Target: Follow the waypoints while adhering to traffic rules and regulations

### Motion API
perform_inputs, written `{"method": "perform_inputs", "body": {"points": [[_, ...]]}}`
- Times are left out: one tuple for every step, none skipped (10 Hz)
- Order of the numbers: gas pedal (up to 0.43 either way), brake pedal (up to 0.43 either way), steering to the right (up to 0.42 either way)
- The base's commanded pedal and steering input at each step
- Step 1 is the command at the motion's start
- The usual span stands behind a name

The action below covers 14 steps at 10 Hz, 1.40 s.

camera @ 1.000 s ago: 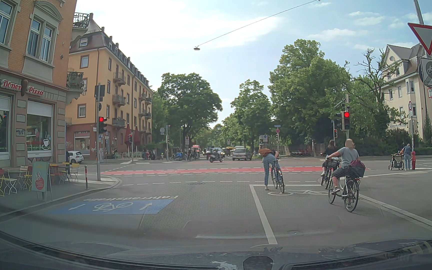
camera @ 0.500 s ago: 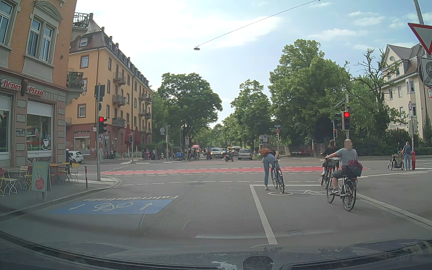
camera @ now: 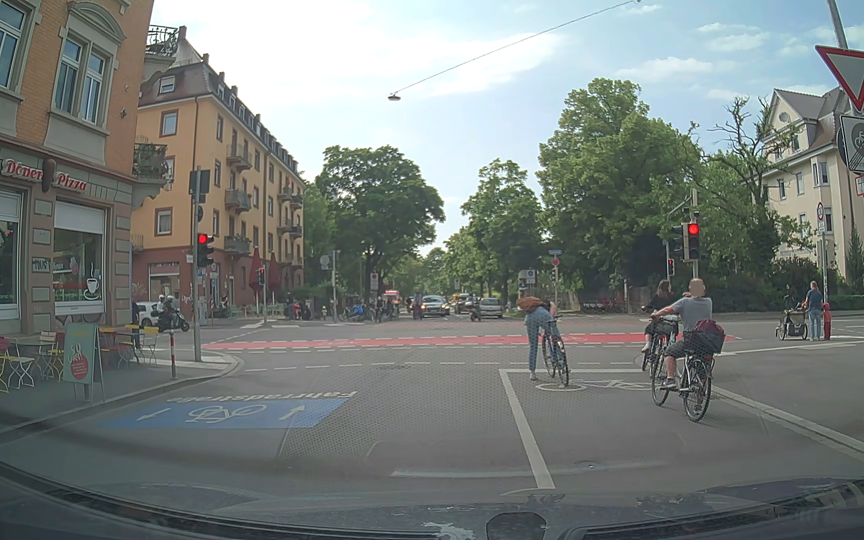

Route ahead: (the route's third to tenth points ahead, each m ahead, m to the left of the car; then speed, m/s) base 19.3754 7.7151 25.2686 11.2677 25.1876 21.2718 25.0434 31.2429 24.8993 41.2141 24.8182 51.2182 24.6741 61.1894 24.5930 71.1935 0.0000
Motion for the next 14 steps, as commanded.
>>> {"method": "perform_inputs", "body": {"points": [[0.000,0.287,-0.014],[0.000,0.287,-0.014],[0.000,0.287,-0.014],[0.000,0.287,-0.014],[0.000,0.287,-0.014],[0.000,0.287,-0.014],[0.000,0.287,-0.014],[0.000,0.287,-0.014],[0.000,0.287,-0.014],[0.000,0.287,-0.014],[0.000,0.287,-0.014],[0.000,0.287,-0.014],[0.000,0.293,-0.014],[0.000,0.287,-0.014]]}}
